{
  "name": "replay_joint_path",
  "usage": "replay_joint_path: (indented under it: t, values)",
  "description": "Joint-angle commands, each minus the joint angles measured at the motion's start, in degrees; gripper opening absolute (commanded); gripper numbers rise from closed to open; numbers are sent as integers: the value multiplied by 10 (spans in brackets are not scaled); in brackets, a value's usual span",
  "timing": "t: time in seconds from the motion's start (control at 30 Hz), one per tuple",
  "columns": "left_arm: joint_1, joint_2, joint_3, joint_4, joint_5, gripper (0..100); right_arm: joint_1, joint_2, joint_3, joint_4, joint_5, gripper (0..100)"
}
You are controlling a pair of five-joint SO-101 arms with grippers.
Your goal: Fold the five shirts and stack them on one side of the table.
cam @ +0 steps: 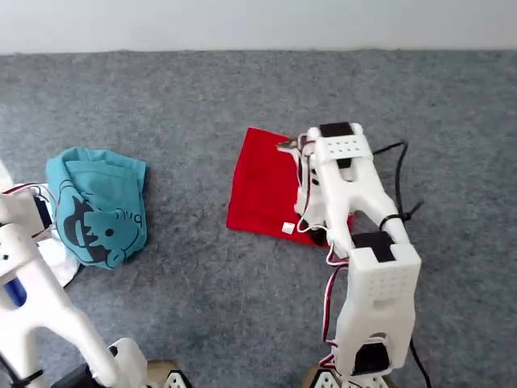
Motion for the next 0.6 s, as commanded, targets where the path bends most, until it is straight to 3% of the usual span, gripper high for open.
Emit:
replay_joint_path:
  t: [0.0,0.27,0.43,0.57]
  values:
    - [5,-12,-3,-9,0,70,7,-65,-73,22,-5,9]
    - [5,-12,-3,-9,0,70,63,23,-113,-36,-7,9]
    - [5,-12,-3,-9,0,70,40,116,-130,15,-9,9]
    - [5,-13,-3,-9,0,70,35,94,-178,41,-38,9]
